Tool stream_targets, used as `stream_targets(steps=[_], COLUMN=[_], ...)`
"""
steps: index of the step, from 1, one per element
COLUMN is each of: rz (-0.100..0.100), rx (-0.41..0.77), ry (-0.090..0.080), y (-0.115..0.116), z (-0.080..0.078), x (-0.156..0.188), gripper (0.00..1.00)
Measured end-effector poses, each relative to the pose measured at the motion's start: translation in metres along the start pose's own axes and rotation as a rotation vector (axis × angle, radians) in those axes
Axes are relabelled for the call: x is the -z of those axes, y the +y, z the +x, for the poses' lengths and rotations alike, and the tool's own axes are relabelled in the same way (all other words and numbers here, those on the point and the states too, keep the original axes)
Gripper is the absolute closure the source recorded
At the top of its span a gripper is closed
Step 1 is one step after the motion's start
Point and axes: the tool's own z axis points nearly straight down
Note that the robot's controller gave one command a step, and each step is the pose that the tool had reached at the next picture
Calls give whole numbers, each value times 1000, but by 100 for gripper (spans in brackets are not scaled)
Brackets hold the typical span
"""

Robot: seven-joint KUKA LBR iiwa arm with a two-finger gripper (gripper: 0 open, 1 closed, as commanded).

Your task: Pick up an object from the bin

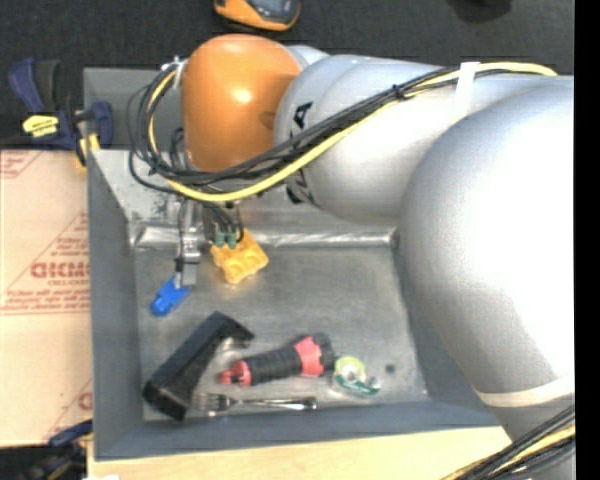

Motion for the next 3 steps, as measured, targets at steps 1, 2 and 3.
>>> stream_targets(steps=[1, 2, 3], rz=[1, -2, 1], rx=[304, 370, 572], ry=[1, -4, -3], y=[-13, -14, 2], z=[7, 6, 14], x=[-76, -124, -85], gripper=[0, 0, 0])
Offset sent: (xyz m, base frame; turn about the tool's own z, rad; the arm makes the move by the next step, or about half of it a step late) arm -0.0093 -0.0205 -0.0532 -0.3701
